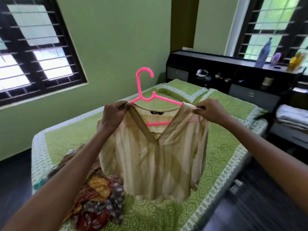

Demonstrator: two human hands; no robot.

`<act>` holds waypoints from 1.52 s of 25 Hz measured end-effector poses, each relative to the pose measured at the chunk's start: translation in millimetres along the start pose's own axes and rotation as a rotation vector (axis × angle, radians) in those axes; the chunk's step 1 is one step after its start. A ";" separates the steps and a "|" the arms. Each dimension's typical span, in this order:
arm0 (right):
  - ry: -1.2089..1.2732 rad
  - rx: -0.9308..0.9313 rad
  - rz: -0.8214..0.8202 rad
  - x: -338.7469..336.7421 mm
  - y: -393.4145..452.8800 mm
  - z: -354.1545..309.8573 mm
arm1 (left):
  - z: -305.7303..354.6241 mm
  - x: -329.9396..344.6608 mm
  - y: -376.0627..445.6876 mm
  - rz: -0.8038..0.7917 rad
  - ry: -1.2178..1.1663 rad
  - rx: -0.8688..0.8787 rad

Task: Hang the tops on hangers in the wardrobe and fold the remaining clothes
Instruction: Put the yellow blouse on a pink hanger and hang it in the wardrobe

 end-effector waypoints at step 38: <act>0.098 1.278 0.550 -251.3 -402.2 625.8 | 658.1 781.6 237.7 -0.818 -0.665 0.851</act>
Point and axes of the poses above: each hand's wrist, its own y-axis towards the middle knuckle, its own x-axis out of the palm, z = x × y, the point moved 8 cm from there along y, towards the middle knuckle, and after that the axes turned 13 degrees about -z, right-handed, at the moved point
